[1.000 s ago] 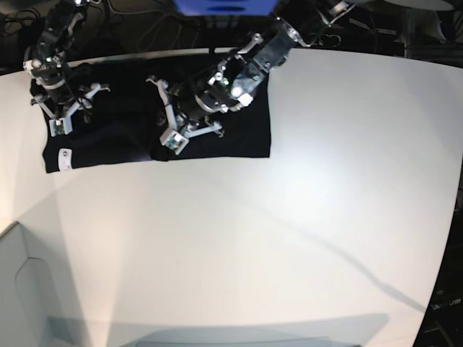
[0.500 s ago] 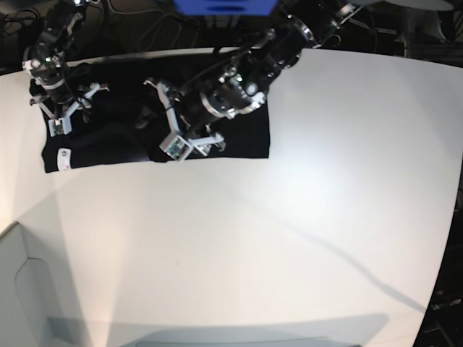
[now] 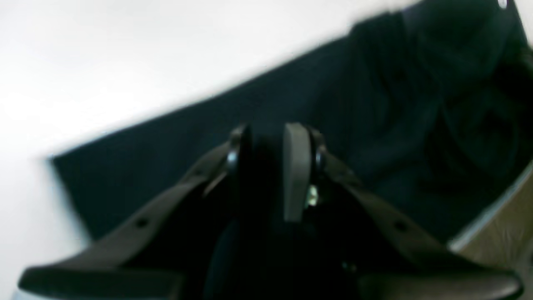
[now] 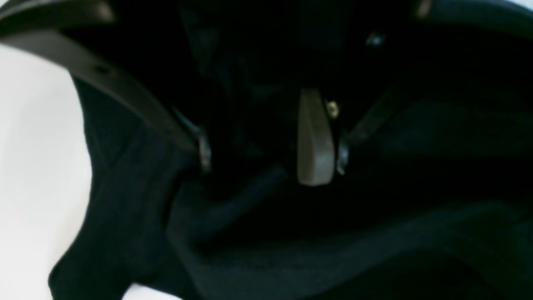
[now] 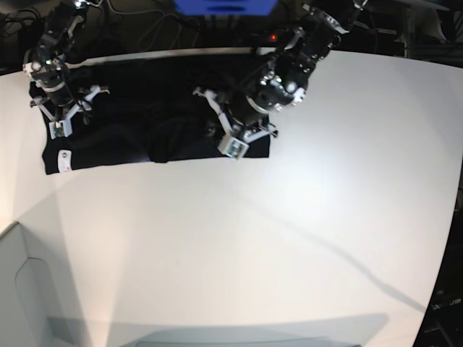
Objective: Fold the T-shirt properly
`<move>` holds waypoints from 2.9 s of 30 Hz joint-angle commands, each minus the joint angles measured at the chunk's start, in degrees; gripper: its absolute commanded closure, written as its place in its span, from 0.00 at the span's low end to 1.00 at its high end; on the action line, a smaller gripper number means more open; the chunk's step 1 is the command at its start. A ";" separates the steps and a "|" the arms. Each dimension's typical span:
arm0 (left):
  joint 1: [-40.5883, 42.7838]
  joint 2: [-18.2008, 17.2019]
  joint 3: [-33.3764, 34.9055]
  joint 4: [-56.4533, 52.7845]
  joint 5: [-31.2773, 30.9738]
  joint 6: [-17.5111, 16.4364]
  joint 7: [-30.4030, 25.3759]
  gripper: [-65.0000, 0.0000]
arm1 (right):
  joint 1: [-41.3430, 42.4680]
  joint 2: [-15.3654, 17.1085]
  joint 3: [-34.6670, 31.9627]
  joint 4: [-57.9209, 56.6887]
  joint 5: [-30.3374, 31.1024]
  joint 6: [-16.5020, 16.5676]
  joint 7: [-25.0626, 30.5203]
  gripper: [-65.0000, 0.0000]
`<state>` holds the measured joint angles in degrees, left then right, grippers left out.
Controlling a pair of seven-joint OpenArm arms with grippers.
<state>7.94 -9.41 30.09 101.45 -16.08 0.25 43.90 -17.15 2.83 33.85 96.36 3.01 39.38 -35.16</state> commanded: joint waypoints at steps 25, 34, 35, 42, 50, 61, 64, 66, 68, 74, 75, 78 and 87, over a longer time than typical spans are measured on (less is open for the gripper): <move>1.68 -4.52 -13.25 1.45 -0.67 -0.56 -1.48 0.80 | 0.49 -1.12 0.92 9.97 0.64 0.62 0.65 0.58; -3.59 -1.89 -13.43 -8.31 -0.50 -0.56 -1.57 0.80 | 3.74 -3.14 7.69 10.41 0.73 0.62 0.48 0.58; -4.38 -1.54 -13.43 -9.10 -0.32 -0.56 -1.57 0.80 | 4.80 -3.40 9.54 9.53 0.73 0.62 0.48 0.58; -8.60 -1.18 -13.43 -12.09 -0.58 -0.56 -1.57 0.80 | 7.34 -1.73 15.08 0.48 0.64 0.62 0.48 0.58; -9.22 -1.18 -13.43 -12.26 -0.58 -0.56 -1.57 0.80 | 7.34 0.47 15.25 -6.11 0.38 0.62 0.48 0.58; -8.78 -1.18 -13.43 -12.35 -0.58 -0.56 -1.57 0.80 | 7.34 0.47 15.34 -5.32 0.73 0.62 0.48 0.58; -8.69 -1.18 -13.43 -12.35 -0.58 -0.56 -1.57 0.80 | 7.34 0.29 15.34 -3.92 0.82 0.62 0.48 0.56; -8.60 -1.18 -13.43 -12.35 -0.58 -0.56 -1.57 0.80 | 7.34 0.11 15.34 -2.95 1.35 0.62 0.48 0.51; -8.60 -1.27 -13.43 -12.35 -0.58 -0.56 -1.57 0.80 | 6.82 0.29 15.08 -2.07 4.86 0.62 0.39 0.44; -8.60 -1.45 -13.43 -12.35 -0.58 -0.56 -1.57 0.80 | 6.64 0.99 14.90 -2.42 8.47 0.62 0.39 0.33; -8.60 -1.45 -13.43 -12.35 -0.58 -0.56 -1.57 0.80 | 6.64 0.99 14.90 -2.86 8.47 0.62 0.39 0.33; -8.52 -1.54 -13.43 -12.35 -0.58 -0.56 -1.57 0.80 | 7.08 1.52 14.46 -6.11 8.38 0.62 0.39 0.33; -8.52 -1.36 -13.43 -12.35 -0.32 -0.56 -1.57 0.80 | 5.50 3.98 11.56 -11.39 8.47 0.62 0.48 0.33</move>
<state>-0.01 -10.61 16.80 88.42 -16.67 -0.40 42.59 -11.25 6.37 45.30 84.58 11.53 39.29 -33.65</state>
